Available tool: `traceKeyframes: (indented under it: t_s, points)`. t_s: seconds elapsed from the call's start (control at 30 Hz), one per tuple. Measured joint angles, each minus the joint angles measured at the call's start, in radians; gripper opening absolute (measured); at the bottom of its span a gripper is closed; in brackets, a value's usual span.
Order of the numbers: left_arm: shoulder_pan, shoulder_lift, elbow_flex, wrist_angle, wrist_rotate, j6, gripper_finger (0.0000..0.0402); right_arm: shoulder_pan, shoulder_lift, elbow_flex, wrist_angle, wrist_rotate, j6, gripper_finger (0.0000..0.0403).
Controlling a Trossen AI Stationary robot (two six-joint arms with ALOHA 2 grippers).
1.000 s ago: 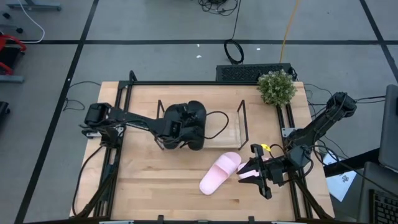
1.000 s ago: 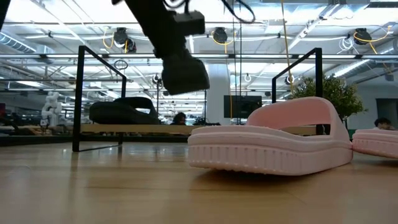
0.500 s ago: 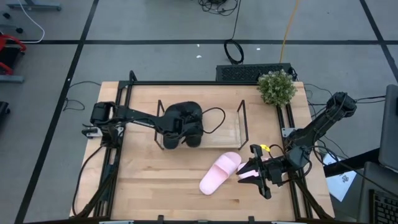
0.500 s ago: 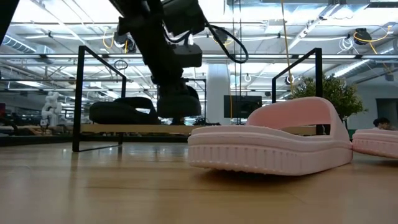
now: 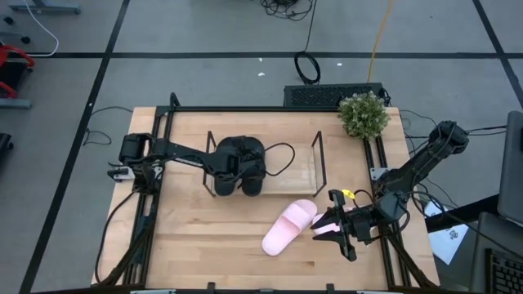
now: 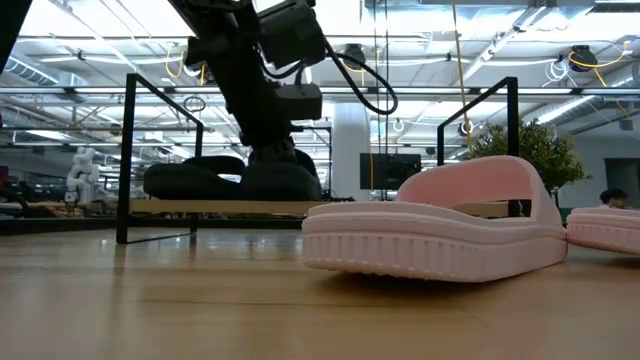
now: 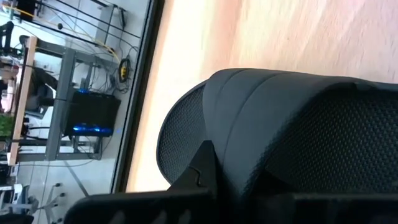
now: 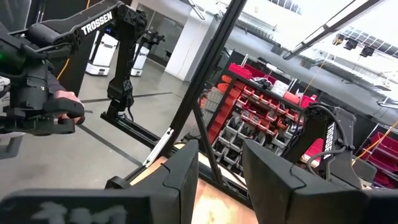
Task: Pick and place slides into the shelf
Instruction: Put the black slipper on the shelf
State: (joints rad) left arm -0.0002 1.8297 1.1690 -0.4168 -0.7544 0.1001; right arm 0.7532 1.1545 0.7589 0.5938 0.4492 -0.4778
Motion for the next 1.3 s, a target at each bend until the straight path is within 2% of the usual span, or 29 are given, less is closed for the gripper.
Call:
traceKeyframes:
  t_s: [0.43,1.03,1.3]
  points:
    - [0.006,0.0,0.0,-0.065,0.005,-0.004,0.0,0.0,0.0,0.0,0.0,0.0,0.012,0.0116]
    - [0.026,0.0,0.001,-0.067,0.021,0.003,0.0001,0.0,0.0,0.0,0.0,0.0,0.013,0.0116]
    - [0.024,0.0,0.001,-0.079,0.022,-0.009,0.0016,0.0,0.0,0.0,0.0,0.0,0.013,0.0116]
